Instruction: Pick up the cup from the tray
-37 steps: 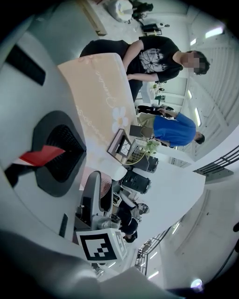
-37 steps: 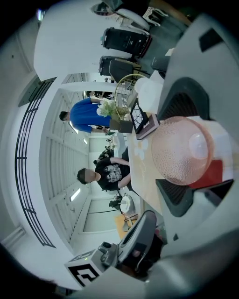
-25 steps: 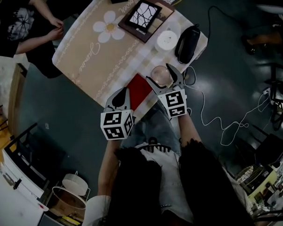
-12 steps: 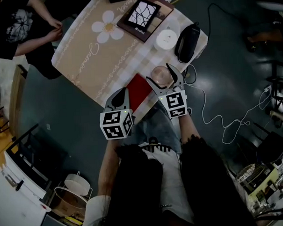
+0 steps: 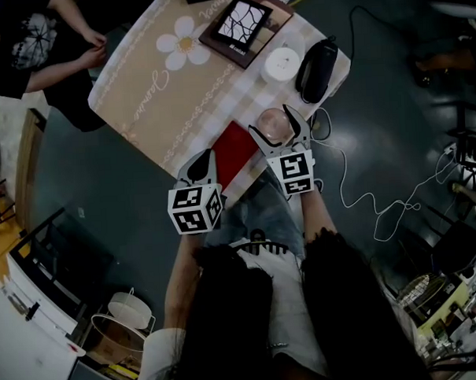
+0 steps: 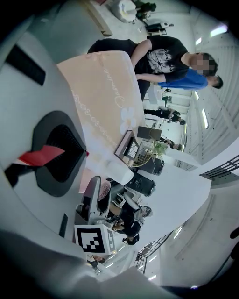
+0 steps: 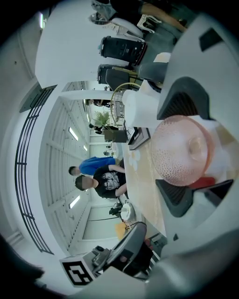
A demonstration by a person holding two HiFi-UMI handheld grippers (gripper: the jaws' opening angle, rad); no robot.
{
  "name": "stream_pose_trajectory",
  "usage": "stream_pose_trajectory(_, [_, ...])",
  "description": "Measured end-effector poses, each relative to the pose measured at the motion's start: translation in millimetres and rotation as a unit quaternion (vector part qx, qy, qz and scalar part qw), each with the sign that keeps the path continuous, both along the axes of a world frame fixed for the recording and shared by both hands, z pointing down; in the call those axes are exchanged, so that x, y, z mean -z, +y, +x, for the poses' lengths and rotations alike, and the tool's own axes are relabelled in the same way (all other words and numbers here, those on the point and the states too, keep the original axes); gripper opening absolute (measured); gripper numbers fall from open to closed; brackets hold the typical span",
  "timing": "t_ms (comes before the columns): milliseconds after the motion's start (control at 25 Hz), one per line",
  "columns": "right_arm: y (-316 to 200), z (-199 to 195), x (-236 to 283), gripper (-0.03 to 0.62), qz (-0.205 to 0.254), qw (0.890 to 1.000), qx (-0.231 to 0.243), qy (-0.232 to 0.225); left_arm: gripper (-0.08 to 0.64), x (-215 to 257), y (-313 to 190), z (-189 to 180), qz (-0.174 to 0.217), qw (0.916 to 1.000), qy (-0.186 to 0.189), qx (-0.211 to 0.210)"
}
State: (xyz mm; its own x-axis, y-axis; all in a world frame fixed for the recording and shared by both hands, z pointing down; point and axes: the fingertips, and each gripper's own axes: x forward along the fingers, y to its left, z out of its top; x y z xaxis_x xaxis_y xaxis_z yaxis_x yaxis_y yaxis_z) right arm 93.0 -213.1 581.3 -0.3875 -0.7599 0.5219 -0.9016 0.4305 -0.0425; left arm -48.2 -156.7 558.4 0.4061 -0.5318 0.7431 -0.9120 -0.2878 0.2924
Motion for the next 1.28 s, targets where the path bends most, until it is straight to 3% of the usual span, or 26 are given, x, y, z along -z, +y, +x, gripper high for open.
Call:
stream_pose_trajectory(400, [1, -1, 21, 0.402, 0.011, 1.000, -0.003, -0.019, 0.005, -1, 12, -2, -0.001, 1.0000, 0.000, -0.001])
stream_pose_trajectory(920, [7, -2, 84, 0.402, 0.057, 0.997, -0.022, -0.045, 0.005, 25, 16, -4, 0.035, 0.9993, 0.012, 0.000])
stream_pose_trajectory(1280, [32, -27, 118, 0.400, 0.067, 0.996, 0.020, -0.055, 0.005, 52, 14, -4, 0.072, 0.9969, 0.030, 0.008])
